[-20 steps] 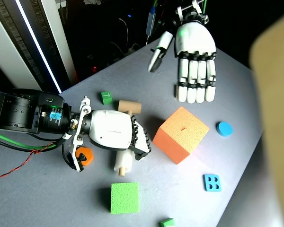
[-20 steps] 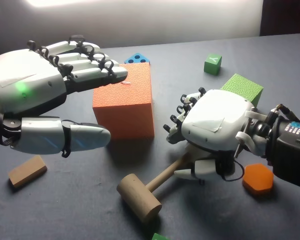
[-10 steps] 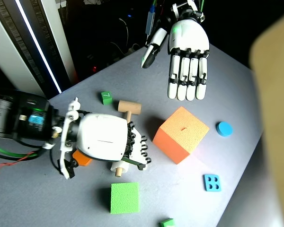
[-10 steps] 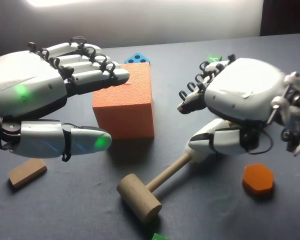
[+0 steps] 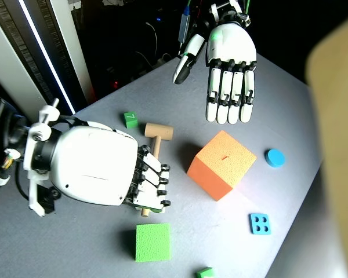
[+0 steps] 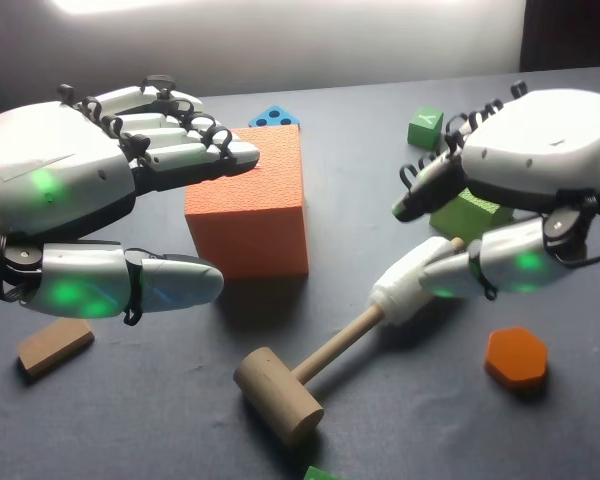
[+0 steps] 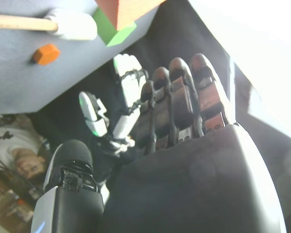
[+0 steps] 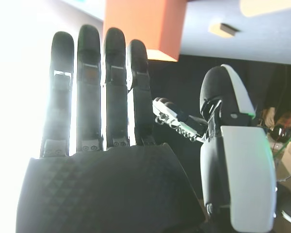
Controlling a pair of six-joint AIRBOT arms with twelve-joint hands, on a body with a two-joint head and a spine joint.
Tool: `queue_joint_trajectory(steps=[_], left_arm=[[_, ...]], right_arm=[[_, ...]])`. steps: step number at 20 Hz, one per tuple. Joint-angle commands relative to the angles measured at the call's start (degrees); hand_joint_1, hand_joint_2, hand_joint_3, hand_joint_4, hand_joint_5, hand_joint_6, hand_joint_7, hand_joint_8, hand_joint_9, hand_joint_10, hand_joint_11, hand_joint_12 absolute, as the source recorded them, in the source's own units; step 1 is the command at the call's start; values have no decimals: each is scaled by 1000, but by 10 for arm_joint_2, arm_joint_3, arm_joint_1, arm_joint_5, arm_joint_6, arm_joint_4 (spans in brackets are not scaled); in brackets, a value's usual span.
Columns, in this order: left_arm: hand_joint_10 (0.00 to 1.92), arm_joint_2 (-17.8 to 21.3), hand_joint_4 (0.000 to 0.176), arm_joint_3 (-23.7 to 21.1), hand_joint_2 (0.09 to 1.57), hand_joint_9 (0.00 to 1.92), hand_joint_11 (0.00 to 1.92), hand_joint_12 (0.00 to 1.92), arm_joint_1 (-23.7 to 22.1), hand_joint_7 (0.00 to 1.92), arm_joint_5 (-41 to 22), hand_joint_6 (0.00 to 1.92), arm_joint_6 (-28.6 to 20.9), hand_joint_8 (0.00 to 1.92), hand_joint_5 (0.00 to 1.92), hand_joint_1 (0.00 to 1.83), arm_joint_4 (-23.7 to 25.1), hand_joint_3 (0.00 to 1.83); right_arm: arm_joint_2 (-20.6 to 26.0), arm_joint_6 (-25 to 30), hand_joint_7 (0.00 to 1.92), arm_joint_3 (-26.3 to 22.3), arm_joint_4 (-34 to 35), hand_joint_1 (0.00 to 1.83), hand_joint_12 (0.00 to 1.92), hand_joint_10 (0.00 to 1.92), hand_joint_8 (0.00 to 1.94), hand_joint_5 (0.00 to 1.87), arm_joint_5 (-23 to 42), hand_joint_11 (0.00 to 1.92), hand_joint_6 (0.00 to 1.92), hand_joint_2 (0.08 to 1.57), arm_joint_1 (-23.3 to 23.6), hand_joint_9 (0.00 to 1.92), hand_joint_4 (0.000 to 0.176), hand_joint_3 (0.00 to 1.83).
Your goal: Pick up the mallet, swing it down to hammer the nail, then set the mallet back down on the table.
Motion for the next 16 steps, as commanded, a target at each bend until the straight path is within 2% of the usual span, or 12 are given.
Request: queue_joint_trajectory(steps=[1, 2, 3, 4, 5, 8, 10, 12, 13, 14, 15, 16], left_arm=[[2, 3, 0, 2, 1217, 260, 0, 437, -9, 297, -58, 1, 4, 1, 253, 0, -19, 0], [53, 1, 0, 5, 1246, 508, 141, 551, -9, 576, -57, 16, 4, 32, 471, 0, -19, 0], [1143, 0, 0, 8, 1258, 380, 193, 1157, -9, 457, -57, 747, 5, 1044, 434, 0, -19, 10], [1590, -1, 0, 11, 1265, 327, 202, 1563, -9, 331, -57, 1470, 6, 1576, 276, 0, -19, 4], [1908, -2, 0, 11, 1263, 313, 345, 1907, -9, 168, -56, 1902, 7, 1907, 191, 55, -19, 0], [1921, -6, 0, 6, 1267, 367, 496, 1921, -16, 263, -50, 1921, 8, 1921, 328, 125, -19, 2], [1921, -20, 0, 7, 1307, 587, 661, 1921, -32, 660, -49, 1921, 12, 1921, 632, 21, -19, 5], [1921, -29, 0, 9, 1307, 587, 661, 1921, -40, 660, -49, 1921, 13, 1921, 632, 21, -19, 5], [1921, -32, 0, 9, 1313, 1059, 1118, 1921, -43, 1141, -49, 1921, 14, 1921, 1099, 24, -19, 3], [1921, -36, 25, 9, 1229, 1511, 1557, 1921, -46, 1506, -49, 1921, 14, 1921, 1456, 77, -19, 0], [1921, -39, 114, 7, 1218, 1662, 1716, 1921, -46, 1624, -50, 1921, 14, 1921, 1578, 73, -19, 0], [1921, -41, 137, 6, 1275, 1730, 1795, 1921, -46, 1680, -50, 1921, 14, 1921, 1641, 303, -19, 15]], right_arm=[[10, 2, 744, -1, 5, 408, 640, 16, 11, 655, 37, 398, 6, 1118, 9, 721, 0, 0], [16, 1, 847, -3, 18, 402, 840, 73, 48, 730, 27, 429, 17, 1112, 8, 831, 0, 0], [21, 1, 590, -5, 31, 506, 1382, 1044, 976, 606, 26, 368, 755, 1106, 5, 556, 0, 0], [30, -2, 452, -11, 36, 536, 1677, 1535, 1445, 498, 34, 309, 1169, 1119, -4, 411, 0, 1], [34, -16, 355, -15, 36, 543, 1910, 1896, 1864, 440, 46, 319, 1554, 1118, -9, 361, 0, 1], [48, -32, 485, -31, 42, 571, 1921, 1921, 1941, 514, 77, 563, 1889, 1100, -31, 535, 0, 0], [56, -75, 534, -54, 42, 537, 1921, 1921, 1941, 625, 122, 739, 1921, 1083, -49, 586, 0, 0], [58, -82, 534, -60, 42, 537, 1921, 1921, 1941, 625, 132, 739, 1921, 1083, -51, 586, 0, 0], [59, -82, 636, -61, 42, 409, 1921, 1921, 1941, 706, 135, 797, 1921, 1123, -51, 645, 0, 9], [59, -82, 1154, -61, 42, 361, 1921, 1921, 1941, 1140, 137, 1242, 1921, 1111, -51, 1145, 0, 6], [59, -82, 1426, -62, 42, 326, 1921, 1921, 1941, 1398, 141, 1453, 1921, 1098, -51, 1406, 0, 1], [59, -82, 1642, -62, 42, 310, 1921, 1921, 1941, 1586, 146, 1639, 1921, 1141, -51, 1639, 0, 13]])
